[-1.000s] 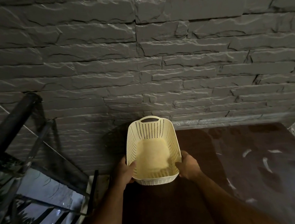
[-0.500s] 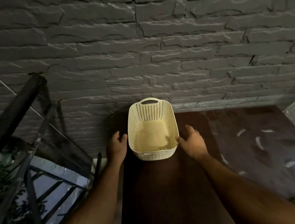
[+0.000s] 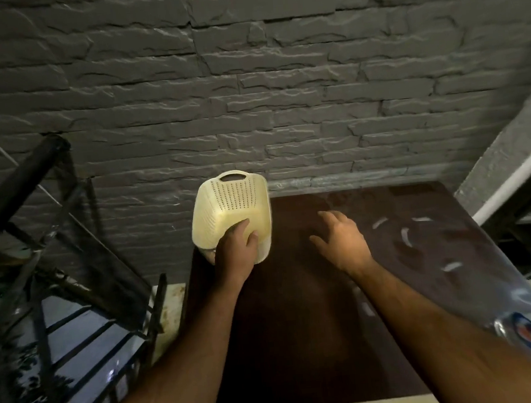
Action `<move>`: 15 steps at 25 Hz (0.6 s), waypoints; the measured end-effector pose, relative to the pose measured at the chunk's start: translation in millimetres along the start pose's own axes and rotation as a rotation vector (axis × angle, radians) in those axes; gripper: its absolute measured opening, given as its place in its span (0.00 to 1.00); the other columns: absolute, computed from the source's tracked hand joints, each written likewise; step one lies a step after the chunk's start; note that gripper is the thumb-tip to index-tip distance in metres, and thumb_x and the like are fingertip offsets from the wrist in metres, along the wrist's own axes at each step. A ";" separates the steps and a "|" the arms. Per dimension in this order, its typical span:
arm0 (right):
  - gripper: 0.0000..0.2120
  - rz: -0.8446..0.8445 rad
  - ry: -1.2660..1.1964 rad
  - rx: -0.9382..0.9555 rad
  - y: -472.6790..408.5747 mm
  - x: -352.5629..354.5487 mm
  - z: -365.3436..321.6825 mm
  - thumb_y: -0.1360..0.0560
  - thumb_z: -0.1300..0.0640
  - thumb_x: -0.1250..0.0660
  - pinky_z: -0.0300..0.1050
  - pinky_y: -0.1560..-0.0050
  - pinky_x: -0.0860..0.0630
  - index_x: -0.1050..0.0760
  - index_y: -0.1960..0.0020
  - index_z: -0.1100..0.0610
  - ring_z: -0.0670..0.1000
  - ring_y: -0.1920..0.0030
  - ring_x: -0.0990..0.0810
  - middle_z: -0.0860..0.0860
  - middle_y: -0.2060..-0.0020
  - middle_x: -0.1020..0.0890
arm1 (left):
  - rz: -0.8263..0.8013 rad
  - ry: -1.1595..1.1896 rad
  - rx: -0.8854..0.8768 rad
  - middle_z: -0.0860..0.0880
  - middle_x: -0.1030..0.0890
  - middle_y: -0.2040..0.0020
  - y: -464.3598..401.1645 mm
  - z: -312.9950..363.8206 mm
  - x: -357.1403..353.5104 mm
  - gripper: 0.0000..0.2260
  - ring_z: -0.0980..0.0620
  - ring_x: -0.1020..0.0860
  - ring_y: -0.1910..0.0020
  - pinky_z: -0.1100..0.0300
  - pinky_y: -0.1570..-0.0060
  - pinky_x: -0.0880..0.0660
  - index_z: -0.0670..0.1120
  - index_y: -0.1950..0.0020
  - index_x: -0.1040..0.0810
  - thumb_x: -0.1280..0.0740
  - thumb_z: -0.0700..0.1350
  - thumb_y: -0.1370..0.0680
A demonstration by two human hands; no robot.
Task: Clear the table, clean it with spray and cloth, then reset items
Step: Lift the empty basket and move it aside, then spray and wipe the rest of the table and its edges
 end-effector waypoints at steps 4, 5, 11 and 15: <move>0.28 0.102 0.079 0.014 36.4 78.6 63.3 0.25 0.48 0.32 0.53 0.33 0.30 0.33 0.28 0.56 0.57 0.30 0.31 0.55 0.30 0.28 | -0.052 0.014 -0.063 0.46 0.24 0.33 47.9 69.2 -57.9 0.18 0.48 0.28 0.33 0.54 0.35 0.31 0.44 0.32 0.27 0.35 0.47 0.21; 0.28 0.133 0.101 0.008 46.3 100.3 81.3 0.25 0.47 0.32 0.54 0.33 0.29 0.33 0.28 0.56 0.57 0.31 0.31 0.56 0.31 0.27 | -0.065 0.009 -0.094 0.46 0.24 0.33 59.8 89.8 -73.3 0.18 0.49 0.28 0.34 0.54 0.35 0.31 0.45 0.31 0.27 0.36 0.48 0.21; 0.26 0.266 0.254 -0.079 94.2 200.0 178.5 0.27 0.46 0.32 0.53 0.36 0.29 0.28 0.33 0.58 0.61 0.36 0.26 0.59 0.38 0.21 | -0.183 0.000 -0.229 0.49 0.25 0.32 120.4 197.0 -152.2 0.20 0.49 0.29 0.33 0.56 0.36 0.33 0.47 0.30 0.28 0.37 0.51 0.21; 0.26 0.284 0.312 -0.172 112.9 238.1 233.5 0.27 0.44 0.33 0.53 0.39 0.28 0.27 0.34 0.56 0.61 0.38 0.25 0.58 0.40 0.20 | -0.285 0.016 -0.283 0.48 0.26 0.31 138.5 240.6 -199.4 0.20 0.49 0.29 0.32 0.56 0.33 0.33 0.46 0.29 0.29 0.37 0.50 0.21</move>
Point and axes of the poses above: each hand's wrist, its own y-axis away from the middle knuckle, its own x-axis out of the back of the hand, z = x × y, the point moved 7 cm from there along -y, towards the middle knuckle
